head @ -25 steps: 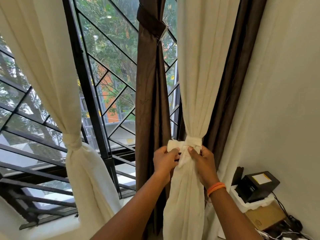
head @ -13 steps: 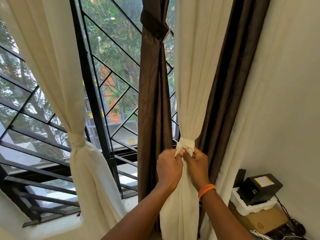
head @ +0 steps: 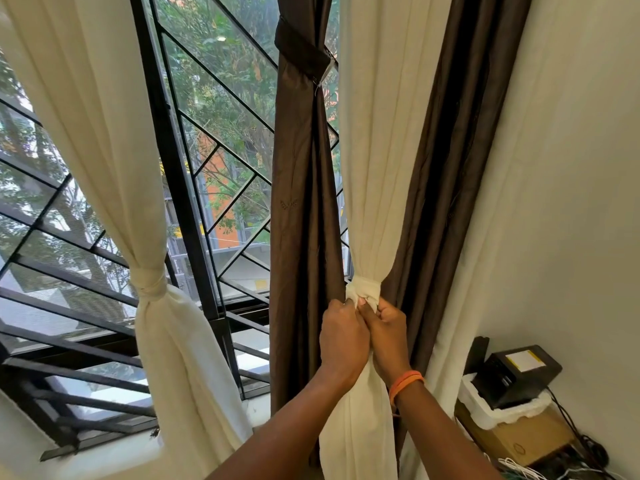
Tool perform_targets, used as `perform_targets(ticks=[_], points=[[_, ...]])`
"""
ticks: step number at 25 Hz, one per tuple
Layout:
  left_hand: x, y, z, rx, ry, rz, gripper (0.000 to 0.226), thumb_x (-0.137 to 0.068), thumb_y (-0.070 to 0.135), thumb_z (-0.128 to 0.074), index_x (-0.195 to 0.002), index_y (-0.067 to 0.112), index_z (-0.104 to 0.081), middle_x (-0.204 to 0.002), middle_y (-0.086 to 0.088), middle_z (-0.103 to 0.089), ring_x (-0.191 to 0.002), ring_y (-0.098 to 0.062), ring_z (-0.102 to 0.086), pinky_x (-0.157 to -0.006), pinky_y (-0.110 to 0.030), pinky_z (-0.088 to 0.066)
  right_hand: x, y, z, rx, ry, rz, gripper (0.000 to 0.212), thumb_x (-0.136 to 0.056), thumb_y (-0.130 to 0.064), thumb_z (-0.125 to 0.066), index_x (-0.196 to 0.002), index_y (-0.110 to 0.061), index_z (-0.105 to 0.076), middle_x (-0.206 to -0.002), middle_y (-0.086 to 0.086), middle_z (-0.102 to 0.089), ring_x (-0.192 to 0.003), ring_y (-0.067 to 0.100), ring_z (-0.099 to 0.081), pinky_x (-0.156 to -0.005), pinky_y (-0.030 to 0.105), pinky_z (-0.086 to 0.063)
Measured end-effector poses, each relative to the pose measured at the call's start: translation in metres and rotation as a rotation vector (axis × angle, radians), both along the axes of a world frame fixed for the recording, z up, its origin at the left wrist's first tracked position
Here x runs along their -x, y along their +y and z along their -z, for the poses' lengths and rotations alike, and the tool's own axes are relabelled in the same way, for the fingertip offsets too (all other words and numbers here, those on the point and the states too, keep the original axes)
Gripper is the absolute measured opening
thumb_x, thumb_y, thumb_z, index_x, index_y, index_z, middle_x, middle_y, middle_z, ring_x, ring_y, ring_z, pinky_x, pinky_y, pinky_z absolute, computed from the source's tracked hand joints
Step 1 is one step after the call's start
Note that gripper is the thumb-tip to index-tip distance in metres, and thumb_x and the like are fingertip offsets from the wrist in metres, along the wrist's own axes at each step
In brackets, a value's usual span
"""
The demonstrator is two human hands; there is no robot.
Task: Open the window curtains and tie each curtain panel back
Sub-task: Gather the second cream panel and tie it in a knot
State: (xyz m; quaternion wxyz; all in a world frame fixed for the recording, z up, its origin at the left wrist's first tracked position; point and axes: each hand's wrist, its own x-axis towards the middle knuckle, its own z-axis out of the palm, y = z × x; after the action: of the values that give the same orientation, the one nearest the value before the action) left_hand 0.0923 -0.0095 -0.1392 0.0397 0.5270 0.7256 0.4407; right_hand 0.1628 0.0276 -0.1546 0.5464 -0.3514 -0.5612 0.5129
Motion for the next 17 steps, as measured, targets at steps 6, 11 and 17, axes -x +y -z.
perform_targets(ticks=[6, 11, 17], points=[[0.015, 0.009, -0.011, 0.371, 0.214, 0.294, 0.043, -0.102, 0.031, -0.04, -0.141, 0.013, -0.036, -0.13, -0.01, -0.039, -0.112, -0.022, -0.045, -0.095, -0.034, -0.049, -0.008, 0.009, 0.001, 0.043, 0.021, -0.132, 0.029, -0.097, -0.024, -0.058, -0.123, -0.014, -0.067, -0.105, 0.003, -0.076, -0.101, 0.019, -0.071, -0.088, 0.033, -0.056], [0.042, 0.017, -0.017, 0.558, -0.101, 0.473, 0.037, -0.096, 0.011, -0.044, -0.131, 0.018, -0.049, -0.126, -0.004, -0.037, -0.114, -0.021, -0.043, -0.104, -0.036, -0.042, -0.019, 0.019, 0.003, -0.182, -0.267, 0.029, 0.014, -0.095, -0.019, -0.063, -0.107, -0.015, -0.07, -0.088, -0.005, -0.074, -0.082, 0.005, -0.07, -0.072, 0.025, -0.054], [0.029, 0.015, -0.028, 0.072, -0.524, 0.342, 0.029, -0.101, 0.017, -0.049, -0.116, 0.041, -0.052, -0.094, 0.018, -0.063, -0.091, 0.001, -0.062, -0.082, -0.021, -0.048, -0.001, 0.007, 0.007, -0.373, -0.44, 0.177, 0.021, -0.1, -0.022, -0.054, -0.117, -0.014, -0.063, -0.086, -0.005, -0.069, -0.072, -0.006, -0.064, -0.064, 0.005, -0.042]])
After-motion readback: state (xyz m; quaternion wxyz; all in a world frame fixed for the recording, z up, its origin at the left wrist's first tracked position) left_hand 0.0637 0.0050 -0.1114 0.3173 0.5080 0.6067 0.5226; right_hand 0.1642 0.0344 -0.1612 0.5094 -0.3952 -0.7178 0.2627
